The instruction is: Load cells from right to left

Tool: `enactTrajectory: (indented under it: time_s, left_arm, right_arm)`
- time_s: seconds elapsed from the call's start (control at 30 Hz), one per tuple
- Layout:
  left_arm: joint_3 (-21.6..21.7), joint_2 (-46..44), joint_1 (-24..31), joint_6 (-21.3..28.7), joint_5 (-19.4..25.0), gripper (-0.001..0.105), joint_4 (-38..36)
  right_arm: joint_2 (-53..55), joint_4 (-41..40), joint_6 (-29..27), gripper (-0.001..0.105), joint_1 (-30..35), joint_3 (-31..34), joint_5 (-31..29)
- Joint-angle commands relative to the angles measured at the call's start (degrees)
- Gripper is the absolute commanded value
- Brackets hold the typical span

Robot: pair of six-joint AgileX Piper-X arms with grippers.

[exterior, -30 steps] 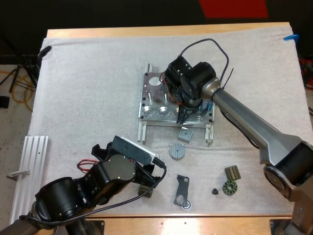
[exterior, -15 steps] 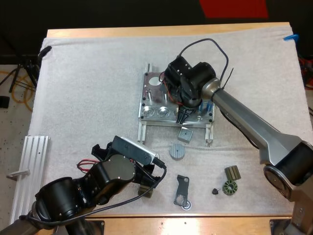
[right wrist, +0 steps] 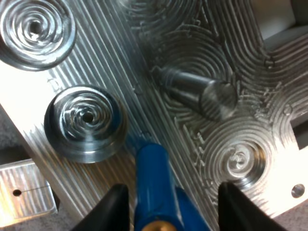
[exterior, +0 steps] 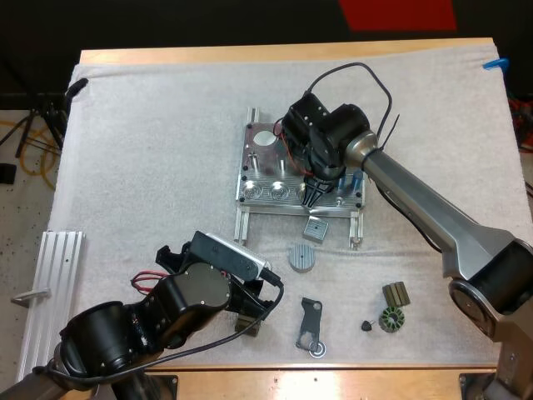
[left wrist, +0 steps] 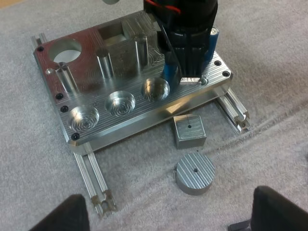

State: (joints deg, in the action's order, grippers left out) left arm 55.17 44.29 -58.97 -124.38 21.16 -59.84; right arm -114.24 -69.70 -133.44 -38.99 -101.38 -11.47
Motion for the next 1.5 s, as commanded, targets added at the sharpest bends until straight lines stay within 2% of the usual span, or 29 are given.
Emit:
enactTrajectory:
  time_s: [0.0,0.3,0.7,1.13,1.47]
  left_arm:
    - [0.2,-0.3,-0.2,0.0,1.4,0.068,-0.2]
    - [0.2,-0.3,-0.2,0.0,1.4,0.068,-0.2]
    - [0.2,-0.3,-0.2,0.0,1.4,0.068,-0.2]
    - [0.2,-0.3,-0.2,0.0,1.4,0.068,-0.2]
    - [0.2,-0.3,-0.2,0.0,1.4,0.068,-0.2]
  right_arm:
    - [0.6,0.6,0.5,0.043,0.1,-0.1,0.0]
    - [3.2,3.1,1.7,0.043,0.0,-0.3,2.1]
    - [4.5,3.7,1.7,0.043,0.0,-0.3,-2.9]
    - [4.3,6.7,0.8,0.043,0.1,5.9,-4.6]
    - [4.3,11.2,-0.4,0.043,0.1,6.9,-4.6]
